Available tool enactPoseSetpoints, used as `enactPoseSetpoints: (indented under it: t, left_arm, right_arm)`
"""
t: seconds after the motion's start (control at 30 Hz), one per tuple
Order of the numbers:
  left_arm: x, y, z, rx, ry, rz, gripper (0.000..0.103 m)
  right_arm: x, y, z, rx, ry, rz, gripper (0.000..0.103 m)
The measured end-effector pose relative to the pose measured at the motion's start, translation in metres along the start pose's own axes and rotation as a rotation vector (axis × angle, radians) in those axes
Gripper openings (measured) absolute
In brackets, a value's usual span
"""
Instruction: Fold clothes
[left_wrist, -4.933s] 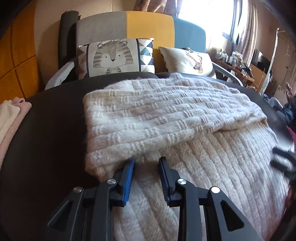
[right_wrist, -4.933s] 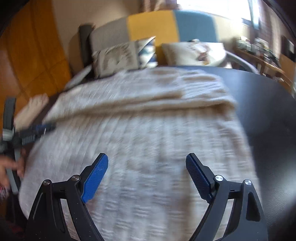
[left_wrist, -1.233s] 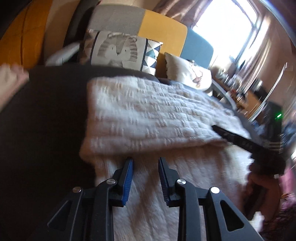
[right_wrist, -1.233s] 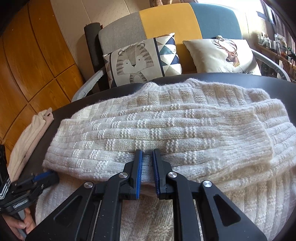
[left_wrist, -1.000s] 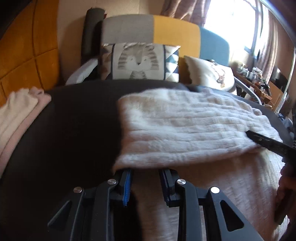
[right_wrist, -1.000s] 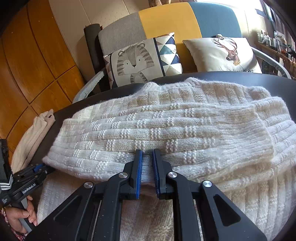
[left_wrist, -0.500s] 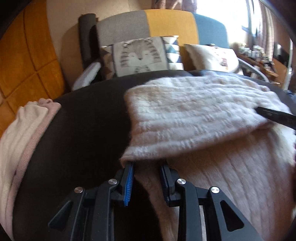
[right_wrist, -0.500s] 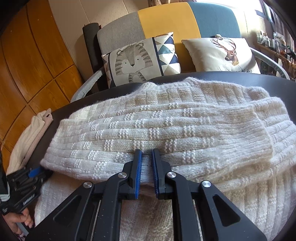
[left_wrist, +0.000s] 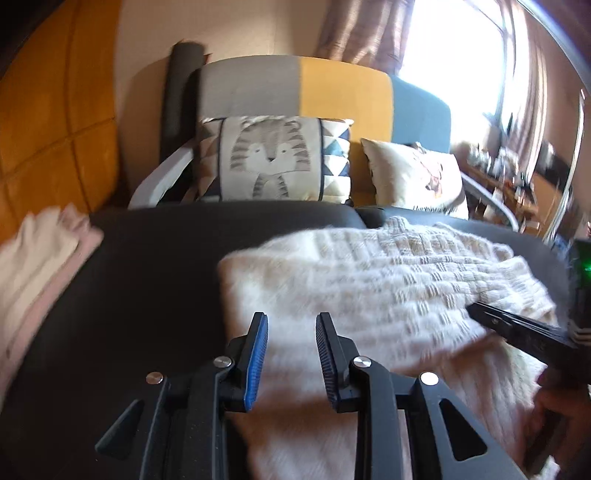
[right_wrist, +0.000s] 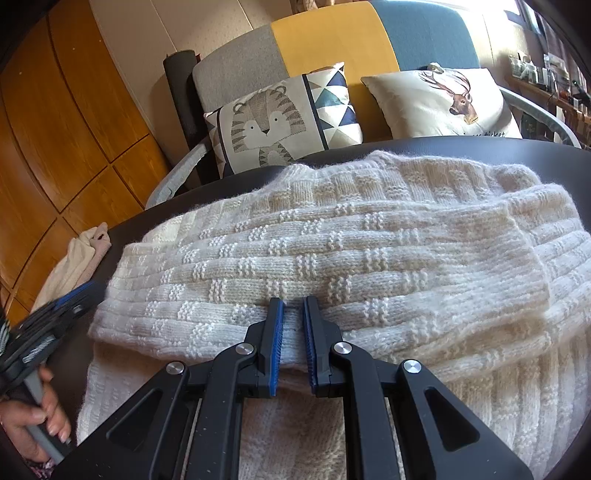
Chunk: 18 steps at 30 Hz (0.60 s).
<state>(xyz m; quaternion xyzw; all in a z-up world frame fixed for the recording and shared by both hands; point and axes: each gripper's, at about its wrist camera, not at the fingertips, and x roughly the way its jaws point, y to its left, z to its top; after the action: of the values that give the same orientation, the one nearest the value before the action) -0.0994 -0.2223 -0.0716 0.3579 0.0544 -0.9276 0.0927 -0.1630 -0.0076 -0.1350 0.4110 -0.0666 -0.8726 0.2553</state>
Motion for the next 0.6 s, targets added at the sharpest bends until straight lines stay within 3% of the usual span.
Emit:
enactPoseSetpoints:
  t: [0.1, 0.2, 0.3, 0.6]
  left_arm:
    - [0.026, -0.014, 0.005, 0.064, 0.06, 0.042, 0.028]
    - [0.043, -0.006, -0.002, 0.055, 0.108, 0.095, 0.031]
    - [0.04, 0.002, -0.006, 0.016, 0.093, 0.11, 0.031]
    - [0.039, -0.002, -0.009, 0.073, 0.072, 0.15, 0.031]
  right_arm:
    - [0.0, 0.0, 0.0, -0.001, -0.001, -0.001, 0.011]
    - [0.0, -0.001, -0.001, 0.003, -0.003, 0.004, 0.011]
    - [0.001, -0.001, 0.0, 0.008, -0.005, 0.01, 0.011]
    - [-0.008, -0.005, 0.005, 0.04, 0.01, 0.054, 0.015]
